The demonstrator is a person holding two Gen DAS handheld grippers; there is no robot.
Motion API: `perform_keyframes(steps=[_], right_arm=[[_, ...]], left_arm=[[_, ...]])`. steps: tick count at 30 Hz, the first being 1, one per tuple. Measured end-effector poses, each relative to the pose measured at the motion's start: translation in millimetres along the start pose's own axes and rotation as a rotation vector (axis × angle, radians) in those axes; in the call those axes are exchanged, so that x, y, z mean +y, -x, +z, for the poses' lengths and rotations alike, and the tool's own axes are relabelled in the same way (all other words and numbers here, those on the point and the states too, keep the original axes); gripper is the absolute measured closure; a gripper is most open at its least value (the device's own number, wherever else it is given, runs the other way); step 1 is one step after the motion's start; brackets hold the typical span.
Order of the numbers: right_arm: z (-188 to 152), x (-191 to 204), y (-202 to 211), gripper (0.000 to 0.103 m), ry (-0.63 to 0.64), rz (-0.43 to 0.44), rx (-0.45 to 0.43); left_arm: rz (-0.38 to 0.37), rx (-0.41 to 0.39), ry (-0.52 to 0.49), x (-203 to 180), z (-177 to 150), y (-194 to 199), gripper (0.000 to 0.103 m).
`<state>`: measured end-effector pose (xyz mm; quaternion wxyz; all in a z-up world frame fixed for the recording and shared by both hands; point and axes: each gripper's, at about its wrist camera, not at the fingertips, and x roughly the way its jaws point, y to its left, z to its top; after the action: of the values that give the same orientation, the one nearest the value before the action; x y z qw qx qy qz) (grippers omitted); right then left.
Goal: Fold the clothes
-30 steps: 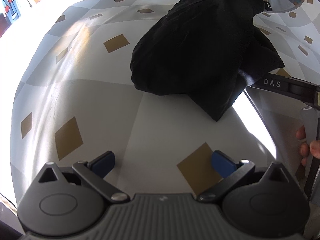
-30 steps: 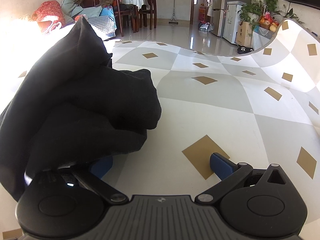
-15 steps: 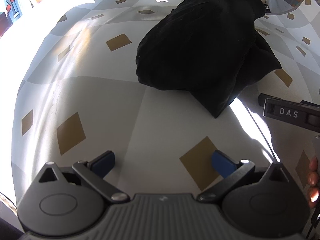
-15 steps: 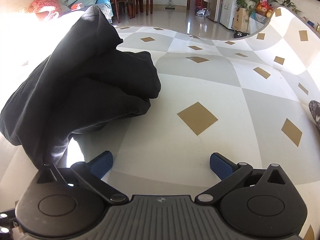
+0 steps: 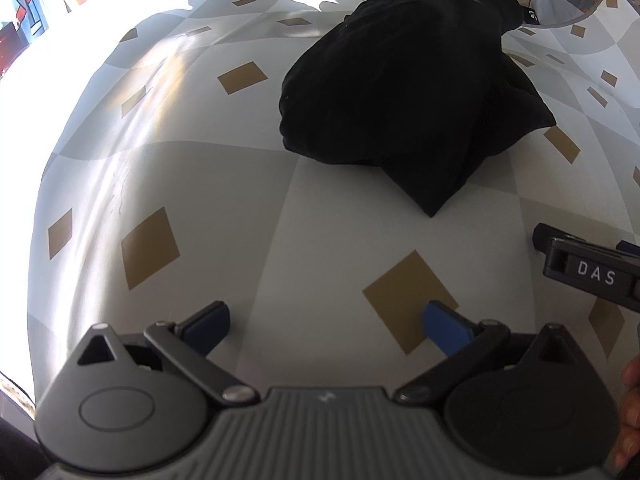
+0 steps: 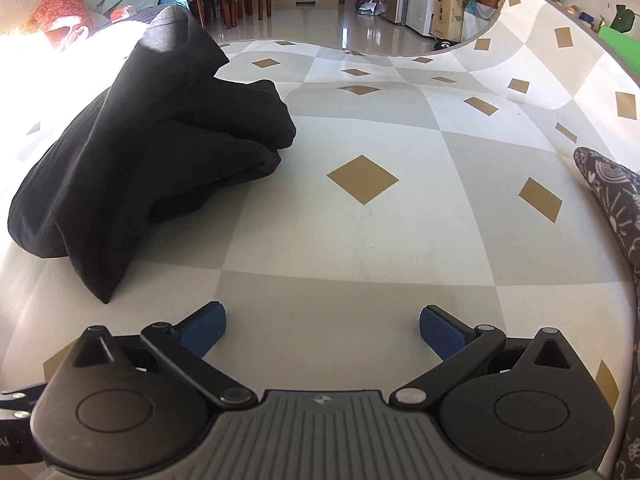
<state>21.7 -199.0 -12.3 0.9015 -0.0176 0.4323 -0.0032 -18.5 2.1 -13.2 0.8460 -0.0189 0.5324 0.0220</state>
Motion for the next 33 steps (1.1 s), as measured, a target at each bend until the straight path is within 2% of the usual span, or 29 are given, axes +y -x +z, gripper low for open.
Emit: perform_keyframes(steps=[11,33], right_arm=[[-10.0,2.5,12.8,0.0,-0.003,0.008,0.084],[-25.3,5.8,29.6,0.0,-0.026,0.006,0.142]], left_arm=[[0.004,-0.007,0.008,-0.4,-8.0,2.9,0.0],[0.002,0.003,-0.008,-1.3,-15.8,5.8,0.0]])
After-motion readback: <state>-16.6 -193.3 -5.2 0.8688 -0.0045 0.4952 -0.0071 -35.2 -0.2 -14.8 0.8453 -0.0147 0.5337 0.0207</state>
